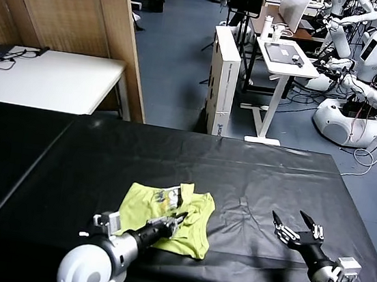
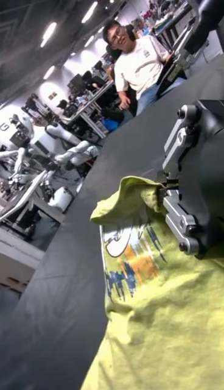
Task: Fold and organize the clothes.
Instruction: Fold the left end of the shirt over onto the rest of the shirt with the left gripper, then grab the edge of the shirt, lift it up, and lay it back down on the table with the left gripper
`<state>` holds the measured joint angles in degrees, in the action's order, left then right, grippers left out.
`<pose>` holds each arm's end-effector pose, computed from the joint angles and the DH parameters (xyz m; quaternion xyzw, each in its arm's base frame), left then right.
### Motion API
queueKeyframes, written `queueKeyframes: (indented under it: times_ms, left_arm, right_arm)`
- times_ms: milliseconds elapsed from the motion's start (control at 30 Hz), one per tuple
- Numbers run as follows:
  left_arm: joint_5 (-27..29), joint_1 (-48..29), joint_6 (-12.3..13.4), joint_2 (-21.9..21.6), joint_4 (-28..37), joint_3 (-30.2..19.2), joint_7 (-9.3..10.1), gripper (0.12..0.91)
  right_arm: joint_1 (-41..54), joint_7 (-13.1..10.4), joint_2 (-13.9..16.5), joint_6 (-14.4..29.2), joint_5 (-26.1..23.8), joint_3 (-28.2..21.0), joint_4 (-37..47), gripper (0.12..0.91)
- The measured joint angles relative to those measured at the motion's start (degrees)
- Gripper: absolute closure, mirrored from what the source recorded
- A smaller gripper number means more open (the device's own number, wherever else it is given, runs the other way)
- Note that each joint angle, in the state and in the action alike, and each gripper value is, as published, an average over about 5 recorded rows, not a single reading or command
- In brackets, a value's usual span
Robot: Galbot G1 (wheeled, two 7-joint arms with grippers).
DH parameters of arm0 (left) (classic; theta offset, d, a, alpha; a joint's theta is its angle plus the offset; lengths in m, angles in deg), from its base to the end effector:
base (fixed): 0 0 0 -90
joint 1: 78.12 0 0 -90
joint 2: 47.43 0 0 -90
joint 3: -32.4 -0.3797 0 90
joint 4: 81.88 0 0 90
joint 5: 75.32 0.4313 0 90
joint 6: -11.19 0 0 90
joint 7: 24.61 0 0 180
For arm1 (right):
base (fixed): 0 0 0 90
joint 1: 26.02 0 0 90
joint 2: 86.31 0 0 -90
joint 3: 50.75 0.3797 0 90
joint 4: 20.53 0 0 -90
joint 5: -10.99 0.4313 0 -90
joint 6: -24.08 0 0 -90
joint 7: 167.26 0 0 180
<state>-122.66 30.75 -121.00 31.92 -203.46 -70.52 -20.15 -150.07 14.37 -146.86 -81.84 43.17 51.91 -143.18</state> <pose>0.2851 -0.0523 -0.2733 -0.2538 -0.8775 0.2658 0.3082 0.2438 -0.1416 -0.2720 0.0670 -0.9884 -0.0020 0.1365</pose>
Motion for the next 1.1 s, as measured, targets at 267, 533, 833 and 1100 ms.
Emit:
queueKeyframes:
  times_ms: [267, 533, 833, 1100]
  left_arm:
    - [2.48, 1.32, 0.0, 2.69, 0.09, -0.87, -0.04, 0.678]
    - [2.52, 1.38, 0.0, 5.22, -1.03, -0.57, 0.02, 0.198]
    - [2.02, 2.53, 0.0, 3.22, -4.89, 4.81, -0.11, 0.124]
    - [4.73, 4.26, 0.0, 0.84, -5.96, 9.71, -0.19, 0.123]
  right_arm:
    - [0.67, 0.71, 0.29, 0.21, -2.02, -1.8, 0.18, 0.118]
    - [2.69, 1.78, 1.73, 0.39, -4.31, -4.81, 0.51, 0.118]
    - [7.06, 4.24, 5.8, 0.2, -6.57, -13.52, 0.21, 0.118]
    - [11.6, 5.62, 11.74, 1.13, -9.4, -25.95, -0.54, 0.118]
